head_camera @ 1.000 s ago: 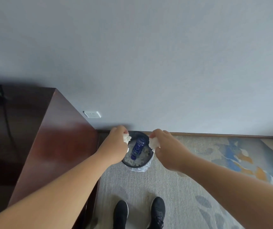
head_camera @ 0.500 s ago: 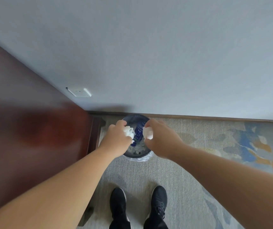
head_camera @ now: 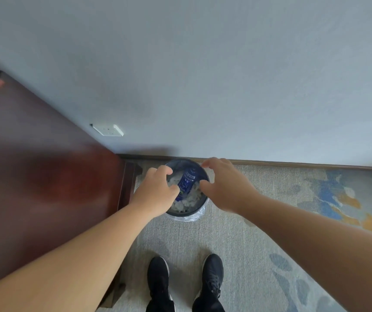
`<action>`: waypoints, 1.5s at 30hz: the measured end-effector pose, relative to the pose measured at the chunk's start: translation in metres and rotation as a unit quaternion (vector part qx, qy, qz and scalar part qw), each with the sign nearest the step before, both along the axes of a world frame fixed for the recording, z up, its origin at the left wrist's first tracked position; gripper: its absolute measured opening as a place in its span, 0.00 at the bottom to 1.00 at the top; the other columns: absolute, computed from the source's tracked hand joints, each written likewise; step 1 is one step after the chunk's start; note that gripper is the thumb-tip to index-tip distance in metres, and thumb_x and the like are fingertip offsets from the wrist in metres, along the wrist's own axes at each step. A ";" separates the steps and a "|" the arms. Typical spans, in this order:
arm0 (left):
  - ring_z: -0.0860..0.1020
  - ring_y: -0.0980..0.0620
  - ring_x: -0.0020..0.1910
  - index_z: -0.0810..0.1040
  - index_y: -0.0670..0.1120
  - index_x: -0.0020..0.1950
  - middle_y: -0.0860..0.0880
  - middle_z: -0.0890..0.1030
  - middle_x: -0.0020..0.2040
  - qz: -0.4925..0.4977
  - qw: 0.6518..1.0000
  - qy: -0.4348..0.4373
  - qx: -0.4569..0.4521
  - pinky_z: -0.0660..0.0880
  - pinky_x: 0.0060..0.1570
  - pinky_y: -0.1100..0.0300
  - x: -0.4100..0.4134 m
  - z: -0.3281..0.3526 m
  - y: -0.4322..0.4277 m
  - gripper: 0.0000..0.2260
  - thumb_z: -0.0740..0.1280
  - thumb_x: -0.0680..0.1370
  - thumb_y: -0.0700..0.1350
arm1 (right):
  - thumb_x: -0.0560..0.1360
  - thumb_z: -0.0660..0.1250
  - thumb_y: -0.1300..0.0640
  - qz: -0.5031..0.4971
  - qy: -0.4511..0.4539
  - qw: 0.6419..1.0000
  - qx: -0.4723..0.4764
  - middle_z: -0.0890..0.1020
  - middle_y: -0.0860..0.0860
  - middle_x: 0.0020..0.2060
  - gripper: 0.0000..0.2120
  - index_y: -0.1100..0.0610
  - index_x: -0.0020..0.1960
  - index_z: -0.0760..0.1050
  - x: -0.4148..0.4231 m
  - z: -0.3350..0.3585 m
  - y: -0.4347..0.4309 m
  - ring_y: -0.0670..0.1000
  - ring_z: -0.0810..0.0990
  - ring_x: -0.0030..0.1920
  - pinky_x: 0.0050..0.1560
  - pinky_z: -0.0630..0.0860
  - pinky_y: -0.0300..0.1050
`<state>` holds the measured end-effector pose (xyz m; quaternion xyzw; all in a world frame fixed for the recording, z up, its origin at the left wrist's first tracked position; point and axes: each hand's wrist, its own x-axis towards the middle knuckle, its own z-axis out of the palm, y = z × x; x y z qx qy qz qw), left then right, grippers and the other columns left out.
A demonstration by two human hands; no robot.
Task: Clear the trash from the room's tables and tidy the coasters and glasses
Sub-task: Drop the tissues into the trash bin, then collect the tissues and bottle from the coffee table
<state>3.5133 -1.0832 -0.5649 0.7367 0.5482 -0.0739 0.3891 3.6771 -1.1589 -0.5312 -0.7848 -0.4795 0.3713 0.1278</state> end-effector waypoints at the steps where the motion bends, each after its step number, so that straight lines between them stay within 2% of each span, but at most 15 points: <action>1: 0.73 0.59 0.41 0.68 0.51 0.67 0.49 0.67 0.62 -0.009 1.000 -0.005 0.003 0.67 0.35 0.62 0.002 0.009 -0.001 0.18 0.60 0.77 0.47 | 0.74 0.62 0.52 0.000 0.000 1.000 0.001 0.72 0.49 0.64 0.22 0.49 0.68 0.67 0.002 0.008 -0.001 0.49 0.73 0.59 0.54 0.69 0.42; 3: 0.74 0.56 0.46 0.68 0.52 0.67 0.49 0.68 0.62 -0.033 0.999 -0.018 0.011 0.69 0.39 0.62 0.006 0.028 -0.003 0.18 0.60 0.77 0.47 | 0.75 0.61 0.52 0.002 -0.003 1.000 0.006 0.72 0.48 0.64 0.21 0.49 0.67 0.67 0.005 0.027 -0.004 0.49 0.73 0.59 0.52 0.68 0.41; 6: 0.73 0.52 0.56 0.68 0.51 0.68 0.49 0.69 0.63 -0.061 0.997 -0.031 0.037 0.71 0.53 0.56 0.010 0.064 -0.005 0.18 0.60 0.77 0.48 | 0.75 0.61 0.52 0.005 -0.003 1.000 0.028 0.73 0.48 0.63 0.19 0.49 0.66 0.68 0.010 0.060 -0.006 0.48 0.74 0.57 0.50 0.68 0.40; 9: 0.72 0.51 0.60 0.67 0.51 0.68 0.49 0.70 0.64 -0.071 0.994 -0.038 0.068 0.70 0.57 0.56 0.012 0.104 -0.008 0.19 0.61 0.77 0.49 | 0.76 0.62 0.51 0.012 -0.007 0.999 0.051 0.73 0.48 0.63 0.19 0.49 0.66 0.68 0.015 0.098 -0.008 0.47 0.75 0.55 0.51 0.69 0.40; 14: 0.72 0.52 0.60 0.66 0.53 0.68 0.51 0.71 0.64 -0.059 0.989 -0.049 0.126 0.70 0.56 0.57 0.007 0.181 -0.012 0.19 0.60 0.77 0.51 | 0.76 0.61 0.49 0.034 -0.019 0.995 0.093 0.72 0.45 0.63 0.19 0.47 0.67 0.68 0.015 0.171 -0.012 0.42 0.73 0.49 0.50 0.68 0.39; 19: 0.72 0.53 0.62 0.65 0.54 0.68 0.51 0.70 0.65 -0.028 0.979 -0.059 0.192 0.65 0.54 0.61 -0.011 0.261 -0.026 0.20 0.60 0.77 0.51 | 0.76 0.62 0.49 0.064 -0.019 0.986 0.153 0.73 0.44 0.63 0.19 0.46 0.66 0.68 0.002 0.249 -0.019 0.43 0.75 0.51 0.55 0.70 0.39; 25: 0.69 0.52 0.63 0.66 0.54 0.68 0.52 0.71 0.65 -0.001 0.961 -0.058 0.272 0.69 0.58 0.56 -0.049 0.352 -0.053 0.19 0.60 0.77 0.52 | 0.76 0.63 0.50 0.095 -0.027 0.968 0.232 0.74 0.45 0.62 0.18 0.47 0.66 0.69 -0.033 0.336 -0.034 0.45 0.75 0.56 0.58 0.70 0.39; 29: 0.73 0.49 0.60 0.66 0.53 0.68 0.50 0.71 0.65 0.010 0.949 -0.056 0.311 0.69 0.59 0.55 -0.079 0.401 -0.084 0.19 0.60 0.77 0.51 | 0.76 0.63 0.50 0.114 -0.036 0.952 0.281 0.74 0.46 0.62 0.18 0.48 0.65 0.70 -0.061 0.386 -0.056 0.45 0.76 0.54 0.54 0.68 0.38; 36: 0.71 0.50 0.63 0.66 0.52 0.68 0.50 0.72 0.65 0.029 0.929 -0.086 0.358 0.69 0.60 0.53 -0.143 0.446 -0.166 0.19 0.61 0.77 0.51 | 0.76 0.64 0.50 0.154 -0.046 0.933 0.321 0.74 0.46 0.61 0.18 0.47 0.65 0.70 -0.125 0.432 -0.129 0.46 0.77 0.53 0.54 0.71 0.41; 41: 0.73 0.53 0.59 0.68 0.53 0.67 0.53 0.73 0.62 0.067 0.917 -0.081 0.385 0.70 0.54 0.59 -0.196 0.465 -0.220 0.18 0.62 0.78 0.52 | 0.76 0.63 0.50 0.213 -0.037 0.917 0.335 0.74 0.46 0.61 0.18 0.47 0.65 0.70 -0.176 0.452 -0.165 0.45 0.75 0.55 0.52 0.68 0.38; 45: 0.74 0.53 0.56 0.66 0.53 0.69 0.52 0.73 0.62 0.118 0.906 -0.062 0.401 0.70 0.51 0.59 -0.237 0.485 -0.253 0.19 0.62 0.78 0.52 | 0.75 0.64 0.50 0.273 -0.019 0.894 0.355 0.74 0.46 0.61 0.18 0.48 0.65 0.70 -0.216 0.468 -0.176 0.46 0.75 0.57 0.52 0.67 0.38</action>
